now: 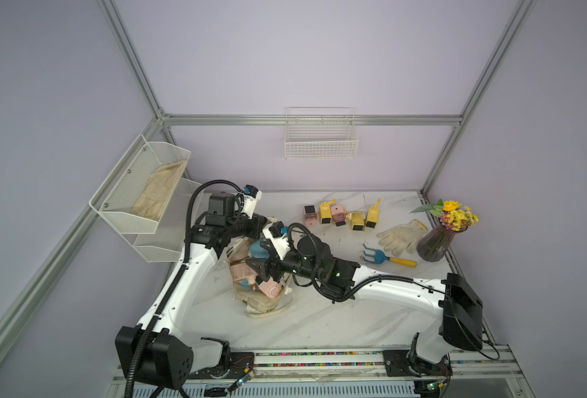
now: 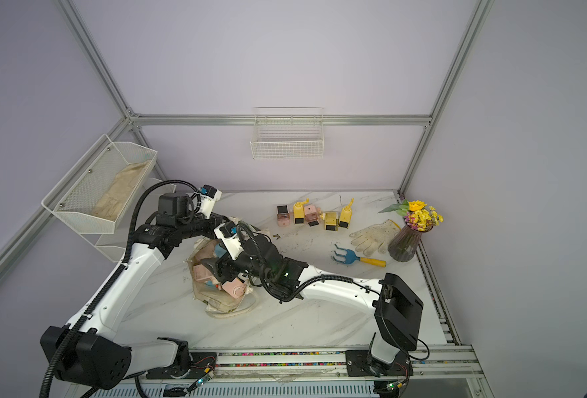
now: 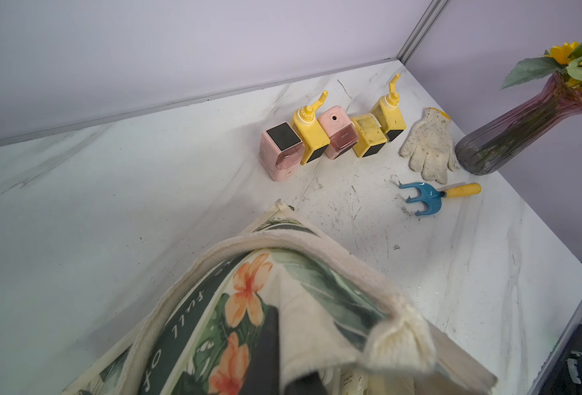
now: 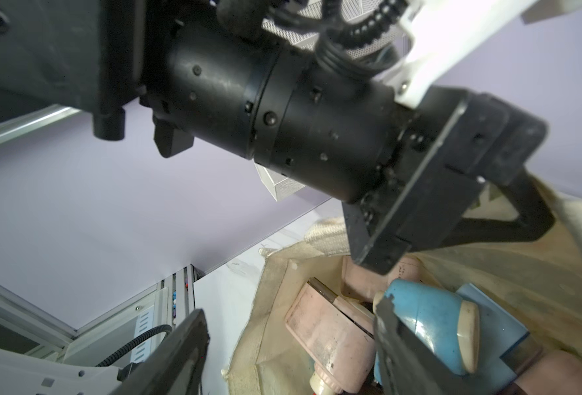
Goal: Take out the pencil sharpeners from the tote bags
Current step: Adjust the canvas bag at the center of the board, then pick up the pencil sharpener from the canvas bag.
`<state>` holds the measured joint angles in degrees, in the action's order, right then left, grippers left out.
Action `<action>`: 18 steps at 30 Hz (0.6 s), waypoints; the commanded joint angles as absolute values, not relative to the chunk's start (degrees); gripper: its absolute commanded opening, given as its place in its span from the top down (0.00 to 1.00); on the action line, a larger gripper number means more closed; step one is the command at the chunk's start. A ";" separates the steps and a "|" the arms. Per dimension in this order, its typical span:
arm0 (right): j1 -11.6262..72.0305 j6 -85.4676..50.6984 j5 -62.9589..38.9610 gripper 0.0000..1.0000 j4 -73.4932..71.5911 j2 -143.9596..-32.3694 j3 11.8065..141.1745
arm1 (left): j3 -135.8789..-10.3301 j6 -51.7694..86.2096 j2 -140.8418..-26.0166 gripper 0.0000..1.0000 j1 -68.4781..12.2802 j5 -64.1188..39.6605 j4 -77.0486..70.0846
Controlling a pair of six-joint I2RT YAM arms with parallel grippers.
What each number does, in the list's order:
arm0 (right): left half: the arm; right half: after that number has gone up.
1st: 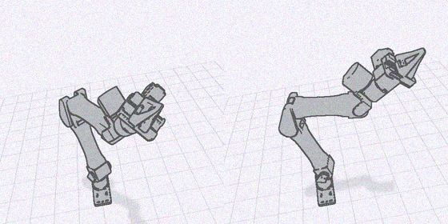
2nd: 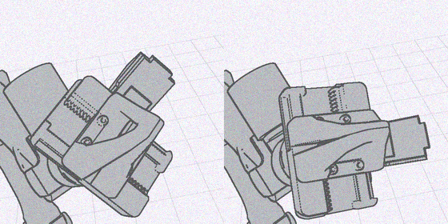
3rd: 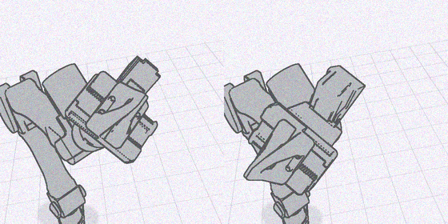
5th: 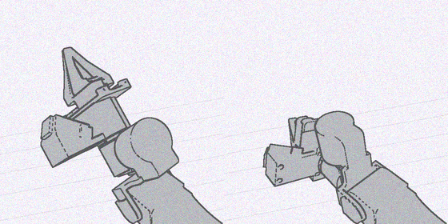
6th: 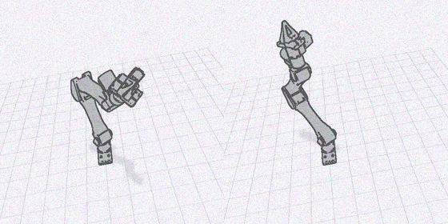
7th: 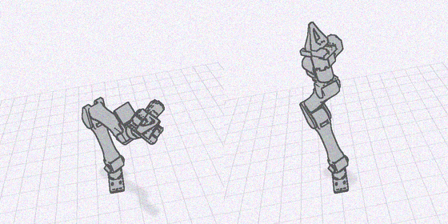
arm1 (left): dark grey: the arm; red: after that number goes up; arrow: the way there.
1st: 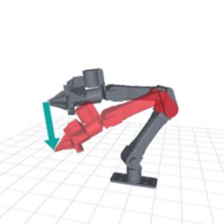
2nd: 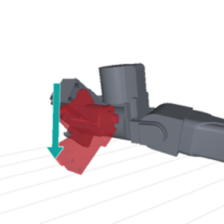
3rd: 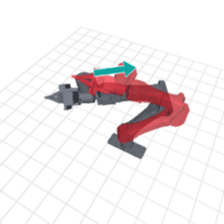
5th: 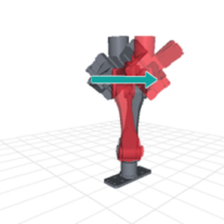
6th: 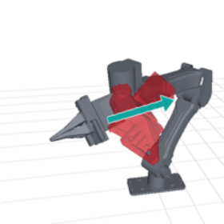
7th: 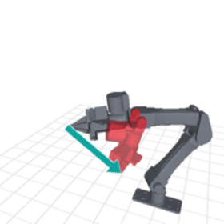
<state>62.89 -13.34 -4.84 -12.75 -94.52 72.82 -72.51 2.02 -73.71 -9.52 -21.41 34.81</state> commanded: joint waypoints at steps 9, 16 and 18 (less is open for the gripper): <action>67.23 -16.23 6.52 0.20 5.38 -98.99 73.38 | -73.68 6.83 -72.49 0.98 -9.76 -20.70 30.51; 68.33 -17.89 14.43 0.14 14.85 -106.43 80.48 | -73.30 5.98 -71.74 0.98 -9.70 -20.74 30.42; 68.39 -18.52 16.14 0.13 17.26 -108.21 82.61 | -73.13 5.76 -71.48 0.98 -9.70 -20.74 30.47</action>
